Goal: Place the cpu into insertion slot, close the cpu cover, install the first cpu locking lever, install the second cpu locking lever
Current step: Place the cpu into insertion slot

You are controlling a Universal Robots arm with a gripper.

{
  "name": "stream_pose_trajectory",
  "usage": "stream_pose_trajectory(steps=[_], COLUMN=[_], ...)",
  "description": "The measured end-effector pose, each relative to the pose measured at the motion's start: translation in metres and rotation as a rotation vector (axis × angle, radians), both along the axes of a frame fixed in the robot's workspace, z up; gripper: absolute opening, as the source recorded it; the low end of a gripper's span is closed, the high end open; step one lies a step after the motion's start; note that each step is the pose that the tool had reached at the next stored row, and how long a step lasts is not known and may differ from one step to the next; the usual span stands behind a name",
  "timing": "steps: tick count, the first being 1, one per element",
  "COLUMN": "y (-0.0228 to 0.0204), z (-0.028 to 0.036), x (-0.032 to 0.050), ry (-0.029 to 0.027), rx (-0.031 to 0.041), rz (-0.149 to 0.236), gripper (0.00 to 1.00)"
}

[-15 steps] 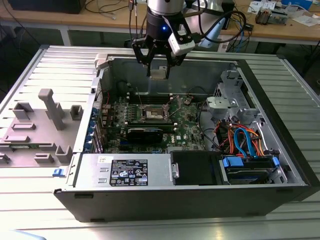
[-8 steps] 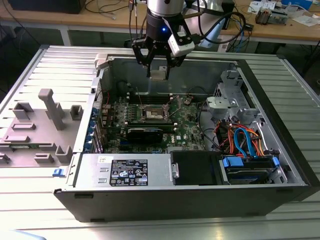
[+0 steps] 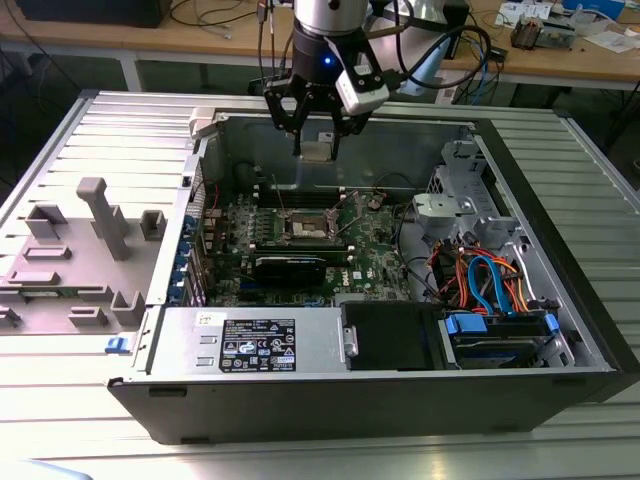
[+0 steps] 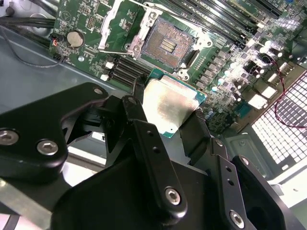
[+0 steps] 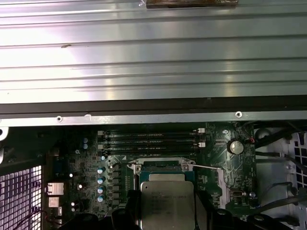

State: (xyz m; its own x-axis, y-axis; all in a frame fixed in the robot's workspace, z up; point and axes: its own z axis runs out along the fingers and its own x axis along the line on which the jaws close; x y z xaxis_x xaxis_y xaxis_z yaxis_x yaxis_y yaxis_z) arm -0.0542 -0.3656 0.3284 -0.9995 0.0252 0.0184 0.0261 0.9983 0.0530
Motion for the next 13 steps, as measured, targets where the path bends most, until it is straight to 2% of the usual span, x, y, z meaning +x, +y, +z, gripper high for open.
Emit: stream_pose_trajectory(steps=[13], y=[-0.0007], z=[-0.0038], x=[-0.0004], ry=[0.0], rx=[-0.0003], rz=[0.0], gripper=[0.55])
